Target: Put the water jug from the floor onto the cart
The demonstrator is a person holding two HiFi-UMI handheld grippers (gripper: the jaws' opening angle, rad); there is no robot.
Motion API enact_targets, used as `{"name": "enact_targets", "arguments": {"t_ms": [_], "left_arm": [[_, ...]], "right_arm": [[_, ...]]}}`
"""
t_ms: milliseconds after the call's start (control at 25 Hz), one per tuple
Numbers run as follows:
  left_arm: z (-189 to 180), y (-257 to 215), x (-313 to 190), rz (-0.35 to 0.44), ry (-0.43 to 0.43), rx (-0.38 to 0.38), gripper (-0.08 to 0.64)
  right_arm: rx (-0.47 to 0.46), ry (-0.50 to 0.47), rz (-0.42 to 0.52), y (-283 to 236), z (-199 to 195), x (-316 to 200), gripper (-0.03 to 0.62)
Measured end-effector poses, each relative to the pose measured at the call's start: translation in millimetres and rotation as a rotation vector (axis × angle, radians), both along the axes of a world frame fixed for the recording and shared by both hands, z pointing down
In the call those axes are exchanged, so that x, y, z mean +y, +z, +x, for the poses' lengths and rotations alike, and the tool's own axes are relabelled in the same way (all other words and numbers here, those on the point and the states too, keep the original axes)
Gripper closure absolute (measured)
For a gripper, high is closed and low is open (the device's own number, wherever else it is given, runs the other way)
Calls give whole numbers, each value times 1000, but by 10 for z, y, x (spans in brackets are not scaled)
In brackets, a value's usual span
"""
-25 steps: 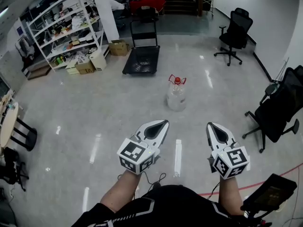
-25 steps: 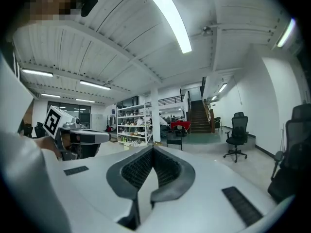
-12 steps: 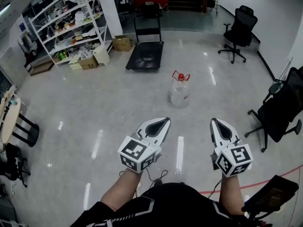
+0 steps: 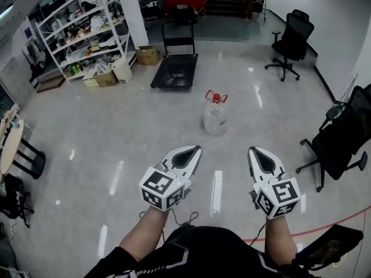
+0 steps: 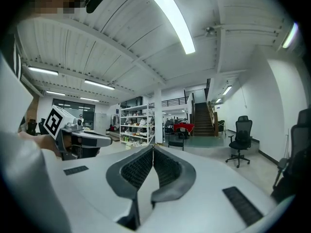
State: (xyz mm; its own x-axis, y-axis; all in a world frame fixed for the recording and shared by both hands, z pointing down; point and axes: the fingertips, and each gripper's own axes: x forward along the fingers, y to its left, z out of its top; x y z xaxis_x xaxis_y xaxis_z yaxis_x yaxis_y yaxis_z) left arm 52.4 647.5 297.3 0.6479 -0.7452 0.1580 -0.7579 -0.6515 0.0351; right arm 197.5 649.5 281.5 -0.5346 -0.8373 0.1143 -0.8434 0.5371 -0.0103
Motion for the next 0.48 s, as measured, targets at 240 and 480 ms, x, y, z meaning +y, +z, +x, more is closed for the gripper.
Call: {"name": "enact_targets", "arguments": {"t_ms": [240,480], "left_arm": [[-15,161,-309,-19,-43,-15,560],[-166,385,-1106,-36,-49,19,560]], "right_arm": [[-8,-22,-13,140,110,-366,589],[5,0,-40,367,51,-1169,589]]}}
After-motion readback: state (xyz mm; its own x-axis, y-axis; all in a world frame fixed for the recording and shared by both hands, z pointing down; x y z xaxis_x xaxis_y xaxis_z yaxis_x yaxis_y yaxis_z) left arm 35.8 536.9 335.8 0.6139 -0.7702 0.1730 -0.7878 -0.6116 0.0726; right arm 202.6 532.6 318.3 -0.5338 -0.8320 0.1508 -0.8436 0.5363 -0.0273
